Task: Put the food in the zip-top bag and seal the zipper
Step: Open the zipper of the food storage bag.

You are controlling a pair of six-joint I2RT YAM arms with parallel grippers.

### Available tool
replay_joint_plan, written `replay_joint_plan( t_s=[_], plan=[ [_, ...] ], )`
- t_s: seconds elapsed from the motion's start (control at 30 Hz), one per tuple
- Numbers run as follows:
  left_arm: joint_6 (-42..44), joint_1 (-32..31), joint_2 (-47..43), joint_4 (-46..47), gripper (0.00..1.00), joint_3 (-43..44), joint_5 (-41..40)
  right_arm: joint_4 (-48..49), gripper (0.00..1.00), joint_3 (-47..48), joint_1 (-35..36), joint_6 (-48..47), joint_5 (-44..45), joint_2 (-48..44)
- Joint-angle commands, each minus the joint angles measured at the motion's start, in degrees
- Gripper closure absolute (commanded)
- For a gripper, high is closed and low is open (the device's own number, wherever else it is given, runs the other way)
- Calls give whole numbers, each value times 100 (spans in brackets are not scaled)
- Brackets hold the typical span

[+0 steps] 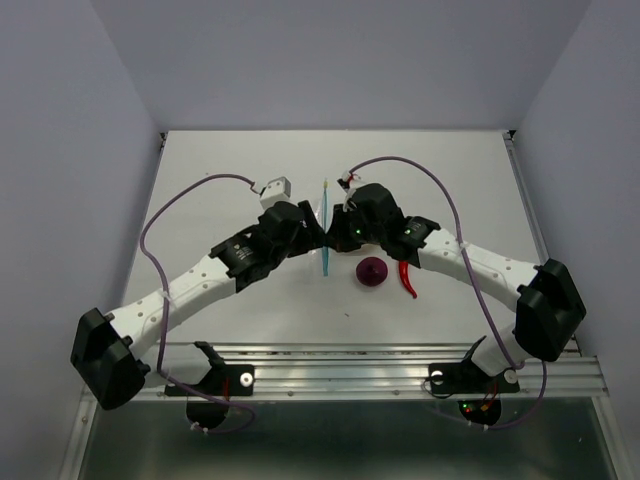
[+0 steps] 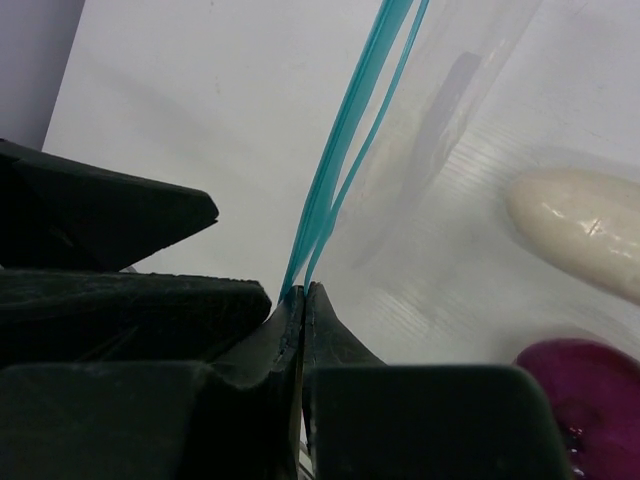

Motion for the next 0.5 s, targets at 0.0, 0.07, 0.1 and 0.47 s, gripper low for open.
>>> replay_joint_plan(
  t_s=[0.0, 0.07, 0.1, 0.47],
  plan=[
    [192, -25, 155, 125, 25, 248, -249, -7, 99, 317, 27, -229, -315, -171],
    [184, -25, 287, 107, 25, 335, -302, -42, 99, 326, 27, -265, -393, -171],
    [184, -25, 322, 107, 25, 388, -302, -51, 99, 326, 27, -282, -403, -171],
    [114, -17, 700, -58, 28, 502, -583, -121, 99, 317, 27, -344, -281, -232]
  ],
)
